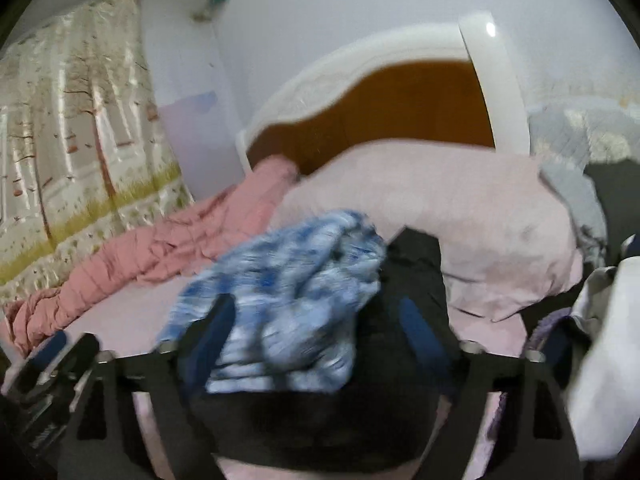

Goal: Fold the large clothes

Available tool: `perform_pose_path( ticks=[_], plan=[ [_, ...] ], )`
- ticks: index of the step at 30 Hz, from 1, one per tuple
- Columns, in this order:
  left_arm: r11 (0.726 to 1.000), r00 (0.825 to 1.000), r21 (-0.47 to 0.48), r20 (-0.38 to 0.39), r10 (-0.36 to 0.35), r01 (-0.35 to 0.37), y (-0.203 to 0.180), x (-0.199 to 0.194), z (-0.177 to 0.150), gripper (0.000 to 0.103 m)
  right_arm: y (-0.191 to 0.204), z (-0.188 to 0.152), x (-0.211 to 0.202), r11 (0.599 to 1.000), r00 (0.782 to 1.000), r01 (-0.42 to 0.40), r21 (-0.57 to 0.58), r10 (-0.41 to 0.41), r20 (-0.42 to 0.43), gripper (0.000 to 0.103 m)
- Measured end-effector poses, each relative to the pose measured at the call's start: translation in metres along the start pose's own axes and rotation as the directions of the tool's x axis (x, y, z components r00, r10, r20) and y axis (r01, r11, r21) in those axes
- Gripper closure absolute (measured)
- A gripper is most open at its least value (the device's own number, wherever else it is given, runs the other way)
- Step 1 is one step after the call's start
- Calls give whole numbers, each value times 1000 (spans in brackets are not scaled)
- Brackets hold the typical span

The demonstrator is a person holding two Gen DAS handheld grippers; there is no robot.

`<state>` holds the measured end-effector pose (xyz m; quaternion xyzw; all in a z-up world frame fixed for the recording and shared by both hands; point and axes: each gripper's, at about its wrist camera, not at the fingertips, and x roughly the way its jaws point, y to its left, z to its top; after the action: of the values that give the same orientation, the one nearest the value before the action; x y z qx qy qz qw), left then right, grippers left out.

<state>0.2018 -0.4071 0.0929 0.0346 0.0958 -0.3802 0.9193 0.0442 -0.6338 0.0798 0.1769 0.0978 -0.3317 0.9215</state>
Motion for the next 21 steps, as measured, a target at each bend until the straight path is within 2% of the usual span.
perform_pose_path(
  ticks=[1, 2, 7, 10, 12, 13, 15, 17, 19, 21],
  plan=[
    [1000, 1000, -4, 17, 16, -16, 9, -11, 1, 0, 10, -2, -11, 999, 1000, -11, -32, 12, 16, 8],
    [999, 999, -8, 31, 37, -37, 19, -23, 2, 0, 25, -7, -22, 996, 999, -29, -81, 32, 28, 0],
    [988, 987, -1, 49, 156, -156, 63, -63, -8, 0, 73, -25, -54, 983, 994, -51, -175, 68, 89, 0],
    [985, 984, -26, 33, 174, -173, 92, -85, -30, 0, 89, -42, -59, 977, 987, -136, -166, 147, 57, 0],
    [972, 970, -21, 49, 237, -236, 104, -93, -54, 0, 106, -60, -55, 966, 982, -183, -185, 187, 7, 0],
    [965, 964, -21, 45, 262, -261, 109, -93, -65, 0, 110, -67, -53, 966, 983, -177, -189, 182, 8, 0],
    [960, 963, -74, 5, 271, -270, 125, -86, -83, 0, 120, -87, -49, 966, 985, -165, -199, 173, 24, 0],
    [954, 959, -105, -36, 280, -282, 134, -77, -85, 0, 127, -103, -45, 966, 986, -157, -203, 166, 29, 0],
    [947, 954, -119, -24, 299, -300, 136, -77, -86, 0, 134, -115, -37, 963, 991, -130, -235, 135, 6, 0],
    [946, 952, -105, -22, 306, -306, 133, -76, -88, 0, 137, -116, -35, 960, 990, -135, -246, 140, 2, 0]
  ],
)
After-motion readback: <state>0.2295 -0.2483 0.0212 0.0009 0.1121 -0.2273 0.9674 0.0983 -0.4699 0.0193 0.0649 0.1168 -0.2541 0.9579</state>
